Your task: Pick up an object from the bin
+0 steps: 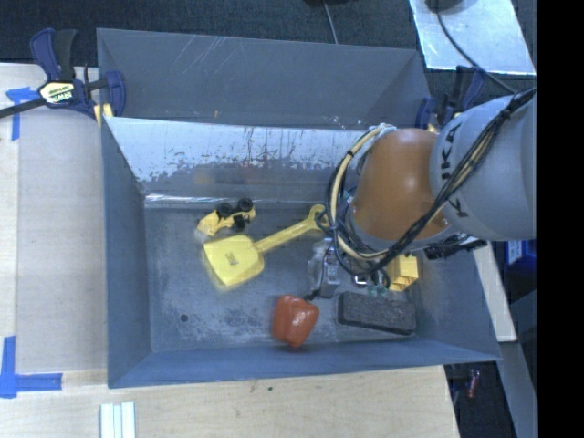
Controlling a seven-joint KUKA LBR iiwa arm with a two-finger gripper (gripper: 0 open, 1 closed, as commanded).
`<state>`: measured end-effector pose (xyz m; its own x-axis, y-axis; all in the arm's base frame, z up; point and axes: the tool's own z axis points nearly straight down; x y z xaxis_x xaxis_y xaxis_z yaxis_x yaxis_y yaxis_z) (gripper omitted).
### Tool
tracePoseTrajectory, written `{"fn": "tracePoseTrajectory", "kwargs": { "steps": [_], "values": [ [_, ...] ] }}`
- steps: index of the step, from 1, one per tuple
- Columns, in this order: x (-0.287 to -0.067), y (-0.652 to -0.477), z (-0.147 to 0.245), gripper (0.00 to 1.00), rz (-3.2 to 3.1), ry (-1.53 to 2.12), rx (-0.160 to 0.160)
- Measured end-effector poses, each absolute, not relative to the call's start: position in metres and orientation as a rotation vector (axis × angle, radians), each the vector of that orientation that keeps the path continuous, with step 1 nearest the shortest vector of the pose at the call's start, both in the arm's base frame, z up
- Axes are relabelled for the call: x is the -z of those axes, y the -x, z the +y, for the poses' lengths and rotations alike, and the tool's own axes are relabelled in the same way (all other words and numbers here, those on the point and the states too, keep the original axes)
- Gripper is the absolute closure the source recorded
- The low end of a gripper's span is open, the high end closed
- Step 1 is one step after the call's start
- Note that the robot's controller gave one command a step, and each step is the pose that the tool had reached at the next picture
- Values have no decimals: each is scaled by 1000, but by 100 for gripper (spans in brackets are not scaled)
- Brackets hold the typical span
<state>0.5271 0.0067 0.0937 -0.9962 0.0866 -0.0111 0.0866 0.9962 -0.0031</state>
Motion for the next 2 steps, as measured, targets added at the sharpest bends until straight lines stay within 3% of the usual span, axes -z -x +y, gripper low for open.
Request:
{"fn": "tracePoseTrajectory", "kwargs": {
  "steps": [1,2],
  "values": [
    [-70,-510,44,100,3128,-130,2],
    [-71,-497,54,100,3121,-110,8]
  ]
}}
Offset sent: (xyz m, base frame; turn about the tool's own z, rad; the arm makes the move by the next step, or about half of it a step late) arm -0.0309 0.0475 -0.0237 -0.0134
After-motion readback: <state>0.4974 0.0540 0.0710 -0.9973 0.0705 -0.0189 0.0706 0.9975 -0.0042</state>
